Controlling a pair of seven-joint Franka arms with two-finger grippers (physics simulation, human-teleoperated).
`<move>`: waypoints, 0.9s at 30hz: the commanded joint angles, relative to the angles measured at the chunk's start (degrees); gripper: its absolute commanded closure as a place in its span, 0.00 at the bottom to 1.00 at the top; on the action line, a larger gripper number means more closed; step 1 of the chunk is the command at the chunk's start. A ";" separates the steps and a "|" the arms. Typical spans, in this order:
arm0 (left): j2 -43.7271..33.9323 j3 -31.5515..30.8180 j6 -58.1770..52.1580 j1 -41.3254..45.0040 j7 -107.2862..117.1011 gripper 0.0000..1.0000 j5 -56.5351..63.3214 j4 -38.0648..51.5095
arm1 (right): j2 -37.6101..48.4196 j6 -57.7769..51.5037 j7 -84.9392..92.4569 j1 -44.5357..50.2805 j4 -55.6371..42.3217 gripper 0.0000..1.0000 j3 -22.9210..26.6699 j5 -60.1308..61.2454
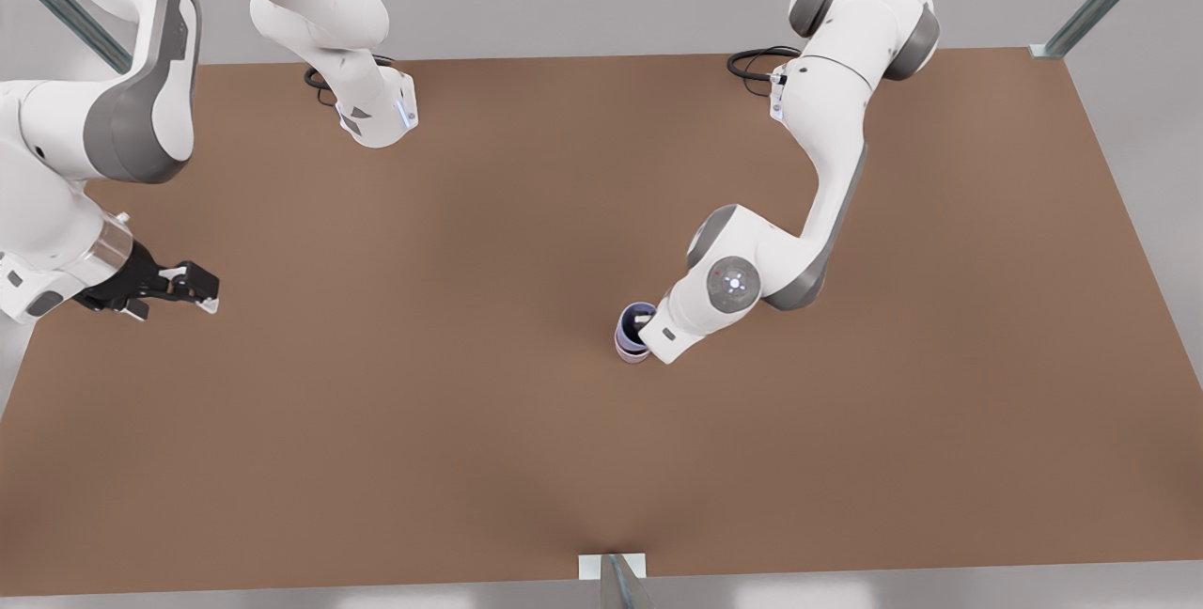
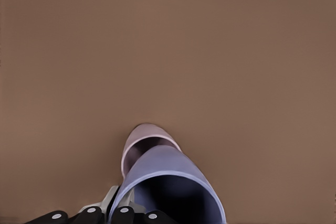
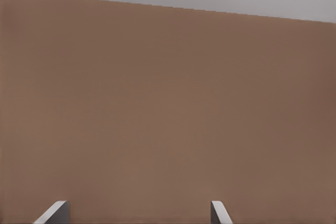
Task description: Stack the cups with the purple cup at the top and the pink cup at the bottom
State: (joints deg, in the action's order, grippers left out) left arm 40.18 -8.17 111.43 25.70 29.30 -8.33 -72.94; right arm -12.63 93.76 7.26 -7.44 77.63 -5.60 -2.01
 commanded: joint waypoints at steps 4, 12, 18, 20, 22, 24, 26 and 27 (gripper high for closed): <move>0.42 0.09 -0.08 0.40 15.79 0.79 1.83 -0.10 | -0.02 -0.60 1.35 -0.20 -0.02 0.00 -0.02 0.07; 1.30 0.09 -0.08 0.49 15.61 0.69 2.88 -0.10 | -0.02 -0.60 1.35 -0.21 -0.02 0.00 -0.02 0.16; 1.30 0.09 -0.16 0.58 15.09 0.24 3.59 -0.10 | 0.07 -0.69 1.44 -0.29 -0.11 0.00 0.07 -0.02; 1.21 0.09 -0.16 1.10 15.09 0.00 3.76 -0.10 | 0.07 -0.69 1.35 -0.29 -0.19 0.00 0.07 0.07; 1.21 0.09 -0.08 1.10 15.09 0.00 4.38 -0.10 | -0.02 -0.60 1.35 -0.29 -0.54 0.00 0.07 -0.02; 1.21 0.09 -0.16 1.02 15.09 0.00 4.38 -0.10 | -0.11 -0.60 1.35 -0.38 -0.63 0.00 0.07 -0.02; 1.04 0.09 -0.16 1.02 15.35 0.00 4.38 -0.01 | -0.11 -0.60 1.35 -0.38 -0.63 0.00 0.07 -0.02; 0.95 0.09 -0.16 1.02 15.35 0.00 4.38 -0.01 | -0.20 -0.60 1.35 -0.38 -0.63 0.00 0.07 -0.02</move>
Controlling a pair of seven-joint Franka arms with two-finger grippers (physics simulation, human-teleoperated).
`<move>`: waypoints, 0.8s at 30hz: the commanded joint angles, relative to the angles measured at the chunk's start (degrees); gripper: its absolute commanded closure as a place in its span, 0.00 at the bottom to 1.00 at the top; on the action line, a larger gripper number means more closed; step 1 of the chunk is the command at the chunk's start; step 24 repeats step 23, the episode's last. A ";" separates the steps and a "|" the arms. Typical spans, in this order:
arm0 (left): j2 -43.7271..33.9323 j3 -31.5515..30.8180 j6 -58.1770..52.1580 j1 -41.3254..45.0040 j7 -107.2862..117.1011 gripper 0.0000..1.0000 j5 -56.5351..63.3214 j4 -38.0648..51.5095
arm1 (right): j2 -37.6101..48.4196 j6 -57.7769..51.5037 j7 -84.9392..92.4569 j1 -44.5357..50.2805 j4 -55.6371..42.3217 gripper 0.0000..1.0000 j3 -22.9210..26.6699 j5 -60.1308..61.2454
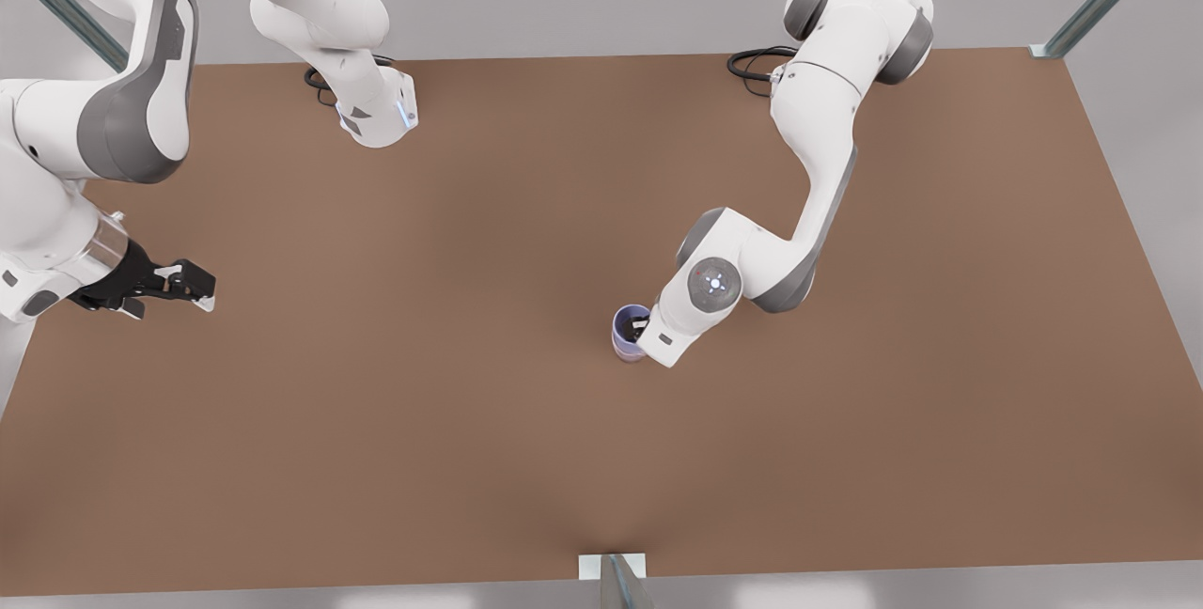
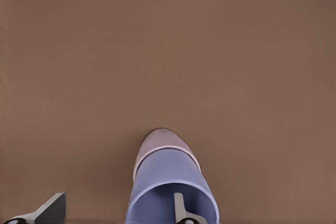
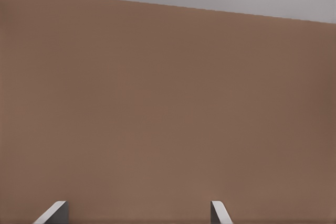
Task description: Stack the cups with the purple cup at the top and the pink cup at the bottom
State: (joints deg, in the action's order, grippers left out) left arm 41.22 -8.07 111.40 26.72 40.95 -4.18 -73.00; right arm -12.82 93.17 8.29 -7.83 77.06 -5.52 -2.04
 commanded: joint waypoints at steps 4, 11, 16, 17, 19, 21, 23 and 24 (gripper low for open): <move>-4.73 2.88 -8.46 -0.79 -8.75 0.00 0.05 0.75 | -0.10 -0.10 0.32 0.19 0.02 0.00 -0.01 0.11; -21.26 21.96 -26.59 -3.60 -45.96 0.00 0.23 -0.04 | -0.98 -0.18 0.32 0.01 0.37 0.00 -0.01 0.11; -30.67 3.42 -26.06 -20.74 -50.97 0.00 6.99 -4.69 | -1.24 -0.10 0.32 0.19 0.02 0.00 -0.01 0.02; -30.93 0.60 -26.06 -23.03 -50.97 0.00 8.40 -4.96 | -1.33 -0.01 0.32 0.45 0.02 0.00 -0.01 0.02; -31.55 -1.68 -26.06 -26.02 -50.97 0.00 8.49 -5.13 | -1.24 -0.01 0.50 0.54 0.02 0.00 -0.10 -0.50; -31.46 -1.95 -25.53 -27.78 -51.06 0.00 8.49 -5.13 | -1.24 -0.01 0.32 0.54 0.02 0.00 -0.10 -0.33; -31.37 -2.03 -25.53 -27.78 -50.97 0.00 8.49 -5.13 | -1.24 -0.10 0.32 0.45 0.02 0.00 -0.10 -0.24; -31.37 -2.03 -25.53 -27.78 -50.97 0.00 8.49 -5.13 | -1.24 -0.10 0.32 0.45 0.02 0.00 -0.10 -0.24</move>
